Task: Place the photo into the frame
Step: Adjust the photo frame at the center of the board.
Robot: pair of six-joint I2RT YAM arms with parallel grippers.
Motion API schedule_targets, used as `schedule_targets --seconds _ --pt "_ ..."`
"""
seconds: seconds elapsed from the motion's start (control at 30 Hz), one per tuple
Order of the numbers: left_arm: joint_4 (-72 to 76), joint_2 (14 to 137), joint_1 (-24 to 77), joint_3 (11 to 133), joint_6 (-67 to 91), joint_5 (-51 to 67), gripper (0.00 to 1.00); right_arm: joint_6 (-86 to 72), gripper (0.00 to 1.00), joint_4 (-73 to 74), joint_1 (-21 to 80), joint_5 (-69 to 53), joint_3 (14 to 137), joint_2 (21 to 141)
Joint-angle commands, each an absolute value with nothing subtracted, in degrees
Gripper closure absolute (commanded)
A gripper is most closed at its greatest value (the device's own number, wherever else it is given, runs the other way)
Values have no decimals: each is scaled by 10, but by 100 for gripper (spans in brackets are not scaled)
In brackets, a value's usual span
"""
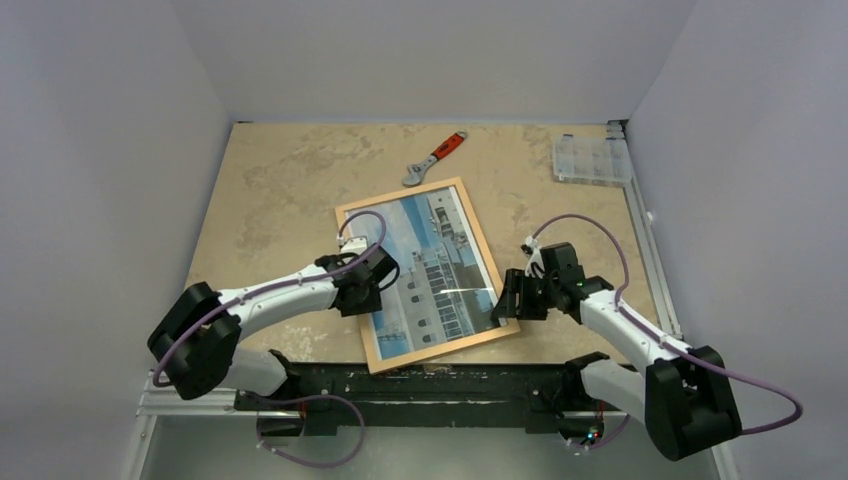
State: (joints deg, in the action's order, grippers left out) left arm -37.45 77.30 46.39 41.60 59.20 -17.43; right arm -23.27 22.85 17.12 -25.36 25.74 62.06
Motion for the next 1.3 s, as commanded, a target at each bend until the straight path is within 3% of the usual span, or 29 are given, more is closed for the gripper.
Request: schedule_targets --seconds 0.0,0.37,0.93,1.07,1.27 --pt "-246 829 475 502 569 -97 59 -302 46 207 210 -383 234 598" --pt "-231 945 476 617 547 -45 58 -352 42 187 277 -385 205 556" --pt "-242 1016 478 699 525 -5 52 -430 39 82 431 -329 237 622" --pt "-247 997 477 692 519 -11 47 -424 37 98 431 -310 259 613" --pt "-266 889 477 635 529 -37 30 -416 26 114 431 -299 284 600"
